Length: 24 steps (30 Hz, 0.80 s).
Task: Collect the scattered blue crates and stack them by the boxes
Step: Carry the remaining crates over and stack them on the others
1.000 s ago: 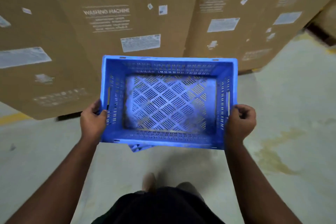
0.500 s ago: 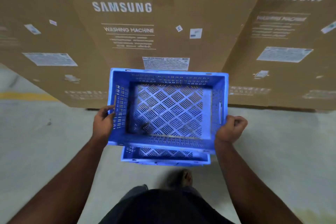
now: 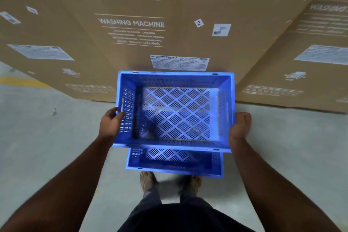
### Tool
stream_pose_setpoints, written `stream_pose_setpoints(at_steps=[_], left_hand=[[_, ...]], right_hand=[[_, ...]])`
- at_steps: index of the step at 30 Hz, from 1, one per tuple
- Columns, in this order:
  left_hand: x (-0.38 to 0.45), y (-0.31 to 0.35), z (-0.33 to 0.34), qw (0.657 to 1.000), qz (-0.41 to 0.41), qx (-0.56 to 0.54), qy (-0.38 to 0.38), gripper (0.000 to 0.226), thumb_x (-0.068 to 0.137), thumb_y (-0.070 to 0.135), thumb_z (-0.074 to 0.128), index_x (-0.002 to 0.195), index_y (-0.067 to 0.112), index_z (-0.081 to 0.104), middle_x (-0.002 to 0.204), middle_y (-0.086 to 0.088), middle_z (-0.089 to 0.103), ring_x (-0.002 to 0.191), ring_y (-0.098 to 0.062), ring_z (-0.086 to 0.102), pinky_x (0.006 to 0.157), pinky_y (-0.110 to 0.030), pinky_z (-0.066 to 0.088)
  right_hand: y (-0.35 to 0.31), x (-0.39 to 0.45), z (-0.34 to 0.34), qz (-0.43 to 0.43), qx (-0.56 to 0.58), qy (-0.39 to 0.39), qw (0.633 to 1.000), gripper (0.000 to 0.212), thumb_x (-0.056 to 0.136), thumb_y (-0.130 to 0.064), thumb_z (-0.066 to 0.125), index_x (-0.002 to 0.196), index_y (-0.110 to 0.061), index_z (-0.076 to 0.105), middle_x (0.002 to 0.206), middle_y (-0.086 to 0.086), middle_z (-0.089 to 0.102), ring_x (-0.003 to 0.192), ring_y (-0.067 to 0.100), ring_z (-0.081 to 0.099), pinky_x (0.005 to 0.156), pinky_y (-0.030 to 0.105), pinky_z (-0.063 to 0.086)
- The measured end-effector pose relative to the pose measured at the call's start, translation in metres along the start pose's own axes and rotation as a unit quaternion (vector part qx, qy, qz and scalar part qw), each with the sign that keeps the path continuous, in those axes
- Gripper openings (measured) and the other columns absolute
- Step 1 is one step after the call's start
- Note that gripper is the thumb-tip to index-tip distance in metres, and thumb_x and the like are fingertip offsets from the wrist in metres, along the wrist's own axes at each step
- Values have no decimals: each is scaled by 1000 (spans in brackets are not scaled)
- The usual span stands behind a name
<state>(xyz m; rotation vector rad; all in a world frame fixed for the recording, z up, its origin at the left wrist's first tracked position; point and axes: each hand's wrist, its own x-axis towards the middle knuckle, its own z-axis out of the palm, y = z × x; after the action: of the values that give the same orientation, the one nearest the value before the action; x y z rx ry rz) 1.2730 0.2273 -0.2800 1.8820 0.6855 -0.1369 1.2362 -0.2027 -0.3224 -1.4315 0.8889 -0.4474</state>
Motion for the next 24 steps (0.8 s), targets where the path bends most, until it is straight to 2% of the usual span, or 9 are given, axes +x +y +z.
stream_pose_setpoints(at_steps=[4,10,12,14,16,18,20,22,24], left_hand=[[21,10,1,995,-1,67,-79,19,90,20,70,102,5,68,84,-6,66,70,-18,53,61,-28,42],[39,17,14,992,8,66,-104,37,90,19,72,123,5,66,118,-10,71,98,-19,65,84,-25,48],[36,13,13,992,16,73,-98,48,90,17,72,135,4,59,131,-8,64,115,-22,61,99,-29,45],[32,8,11,987,46,113,-106,56,91,10,72,142,0,50,135,-3,56,122,-16,53,103,-25,37],[33,-5,6,964,96,207,-133,70,89,8,74,149,-3,39,146,-4,44,136,-16,41,110,-20,26],[37,-22,-7,923,135,311,-180,89,85,14,78,156,-1,26,163,-13,25,153,-24,22,120,-26,15],[40,-37,-22,890,170,377,-192,92,85,18,79,157,1,24,165,-18,20,154,-31,16,124,-36,15],[35,-44,-32,876,205,396,-186,85,88,23,76,155,2,30,165,-16,24,154,-33,19,123,-40,18],[24,-47,-35,852,277,404,-184,75,89,32,75,150,3,42,161,-12,33,152,-32,24,121,-41,23]], right_hand=[[1,8,9,17,-34,-79,996,21,69,-22,64,73,-20,43,73,-2,38,65,5,38,64,22,35],[1,13,7,47,-3,-80,996,20,70,-13,60,75,-20,42,74,-1,39,66,10,38,64,23,34],[-1,14,10,52,-4,-82,995,18,70,-15,60,79,-21,45,77,-1,42,69,10,41,66,24,35],[3,13,11,58,-83,-105,989,23,73,-19,64,93,-19,54,91,5,53,81,13,50,76,24,40],[16,10,5,31,-253,-143,956,41,77,-16,75,115,-8,61,120,18,59,108,24,57,96,32,43],[28,1,-8,-78,-418,-170,889,54,77,-16,77,126,-2,61,142,25,50,128,39,51,110,42,36],[26,-15,-25,-231,-480,-172,829,50,78,-15,71,125,-5,62,143,22,52,131,41,49,113,45,35],[22,-39,-38,-351,-462,-217,785,37,82,-14,66,118,-12,68,131,12,65,120,34,58,105,45,44],[24,-63,-47,-399,-471,-290,731,30,88,-28,64,116,-20,71,123,-1,70,109,27,65,101,44,46]])
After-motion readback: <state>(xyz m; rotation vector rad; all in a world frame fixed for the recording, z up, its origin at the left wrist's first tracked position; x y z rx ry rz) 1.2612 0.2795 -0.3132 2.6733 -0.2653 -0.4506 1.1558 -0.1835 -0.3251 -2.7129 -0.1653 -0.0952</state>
